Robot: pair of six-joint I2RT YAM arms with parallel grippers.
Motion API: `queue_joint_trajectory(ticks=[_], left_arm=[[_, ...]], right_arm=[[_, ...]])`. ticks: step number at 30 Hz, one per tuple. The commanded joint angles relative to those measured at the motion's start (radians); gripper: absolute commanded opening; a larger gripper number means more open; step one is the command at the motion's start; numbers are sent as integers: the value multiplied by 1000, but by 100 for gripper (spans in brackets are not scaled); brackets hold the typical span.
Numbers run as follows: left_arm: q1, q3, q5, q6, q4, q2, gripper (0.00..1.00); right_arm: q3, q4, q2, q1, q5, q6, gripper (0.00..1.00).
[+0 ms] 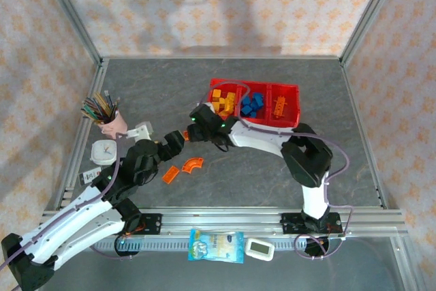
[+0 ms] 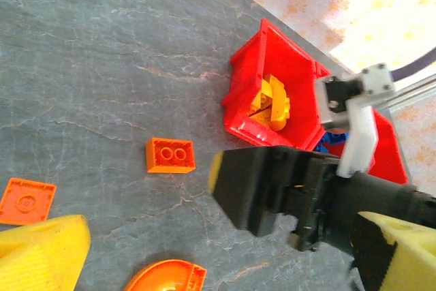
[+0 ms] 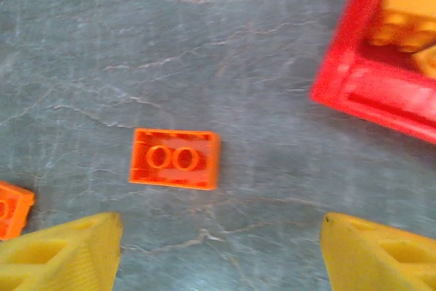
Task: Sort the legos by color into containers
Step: Pick up the lego from the center of the table.
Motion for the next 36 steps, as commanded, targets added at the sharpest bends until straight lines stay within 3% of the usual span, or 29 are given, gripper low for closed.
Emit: queue_joint_trajectory(ticks=[1,9,21,36], left_arm=[[8,-10,-51,-27,-65,-29,99],[10,-15,-74,-33,-95,-68,99],[13,-26,-81,-24,-81,-67,99],[18,-14,-62,-10,-75,-54,99]], right_arm=[[82,-9,70,19,20,6,78],[211,-43,199,33,39,-5,82],[295,-79,303,41,84,-35,73],[311,-123,282,41,115,-37,41]])
